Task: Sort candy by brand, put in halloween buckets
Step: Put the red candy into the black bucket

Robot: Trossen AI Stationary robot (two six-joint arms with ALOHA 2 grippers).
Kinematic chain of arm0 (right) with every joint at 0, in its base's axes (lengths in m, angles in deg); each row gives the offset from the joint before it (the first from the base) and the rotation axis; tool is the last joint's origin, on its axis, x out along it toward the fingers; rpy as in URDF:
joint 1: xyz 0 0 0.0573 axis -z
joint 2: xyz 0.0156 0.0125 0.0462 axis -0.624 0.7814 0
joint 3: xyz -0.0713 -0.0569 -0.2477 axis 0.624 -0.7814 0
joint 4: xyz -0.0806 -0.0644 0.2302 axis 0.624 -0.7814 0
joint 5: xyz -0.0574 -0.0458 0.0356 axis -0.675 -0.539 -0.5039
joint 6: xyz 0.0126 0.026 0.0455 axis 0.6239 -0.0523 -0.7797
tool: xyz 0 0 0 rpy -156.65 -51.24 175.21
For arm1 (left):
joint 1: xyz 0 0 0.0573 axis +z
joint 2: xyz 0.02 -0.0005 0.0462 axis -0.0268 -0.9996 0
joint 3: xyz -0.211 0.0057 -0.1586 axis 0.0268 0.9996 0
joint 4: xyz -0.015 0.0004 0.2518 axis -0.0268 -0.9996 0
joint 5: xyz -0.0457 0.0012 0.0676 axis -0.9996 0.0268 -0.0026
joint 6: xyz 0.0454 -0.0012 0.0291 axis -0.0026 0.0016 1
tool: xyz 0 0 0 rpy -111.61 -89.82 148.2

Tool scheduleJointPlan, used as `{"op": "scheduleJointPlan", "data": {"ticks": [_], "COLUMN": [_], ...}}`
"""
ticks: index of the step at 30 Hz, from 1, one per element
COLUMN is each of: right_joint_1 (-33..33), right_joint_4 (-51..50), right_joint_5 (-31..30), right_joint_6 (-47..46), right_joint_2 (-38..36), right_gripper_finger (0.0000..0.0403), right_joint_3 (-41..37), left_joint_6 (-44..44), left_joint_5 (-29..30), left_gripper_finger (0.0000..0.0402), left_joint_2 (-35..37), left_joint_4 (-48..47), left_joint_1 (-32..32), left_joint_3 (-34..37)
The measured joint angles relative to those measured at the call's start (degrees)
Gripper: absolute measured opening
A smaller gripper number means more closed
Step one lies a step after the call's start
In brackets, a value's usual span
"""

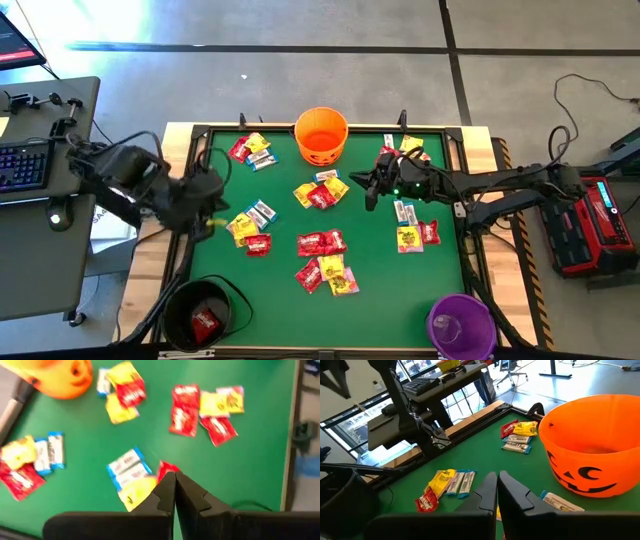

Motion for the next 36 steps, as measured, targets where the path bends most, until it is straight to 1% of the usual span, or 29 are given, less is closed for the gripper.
{"op": "scheduleJointPlan", "data": {"ticks": [3,7,9,12,14,17,19,21,24,28,32,34,36], "right_joint_1": [-0.02,-0.04,-0.05,-0.42,-0.81,-1.22,-1.54,-1.62,-1.62,-1.39,-0.8,-0.68,-0.69], "right_joint_4": [0.0,-0.11,-0.09,-0.26,-0.37,-0.26,-0.32,-0.38,-0.37,-0.38,-0.33,-0.33,-0.35], "right_joint_5": [0.02,1.38,1.7,1.78,1.77,1.77,1.76,1.76,1.76,1.69,1.56,1.55,0.79], "right_joint_6": [-0.18,-0.2,-0.2,-0.38,-0.31,-0.43,-1.28,-1.74,-1.75,-1.82,-1.93,-1.95,-1.95], "right_joint_2": [0.0,0.01,0.02,0.01,-0.01,-0.01,0.0,-0.01,-0.01,0.0,-0.01,-0.01,-0.01], "right_gripper_finger": [0.0006,0.0007,0.0007,0.0007,0.0007,0.0007,0.0007,0.0007,0.0007,0.0007,0.0007,0.0007,0.0007], "right_joint_3": [0.0,0.0,0.0,0.0,0.0,0.0,0.0,0.0,0.0,0.0,0.0,0.0,0.0], "left_joint_6": [4.49,8.35,10.06,11.19,11.46,11.74,11.75,12.5,12.56,10.83,18.91,22.46,25.17], "left_joint_5": [0.39,-0.27,-0.15,0.41,0.35,-0.95,-1.47,-3.69,-5.5,-5.42,-8.75,-8.77,-7.28], "left_gripper_finger": [0.0,0.0,0.0,0.0,0.0,0.0,0.0,0.0,0.0,0.0,0.0,0.0,0.0001], "left_joint_2": [-0.05,-0.54,-0.63,-0.51,0.86,3.86,5.75,7.31,8.31,6.6,3.42,1.0,-1.48], "left_joint_4": [1.2,3.95,4.44,5.07,7.14,11.62,15.01,18.91,20.98,19.03,19.68,19.65,20.1], "left_joint_1": [4.98,10.96,12.69,13.57,13.89,15.19,16.75,19.31,24.52,33.99,43.01,46.98,50.64], "left_joint_3": [0.01,0.04,0.04,0.69,3.65,10.31,14.94,18.89,23.0,26.35,28.58,29.32,29.57]}}
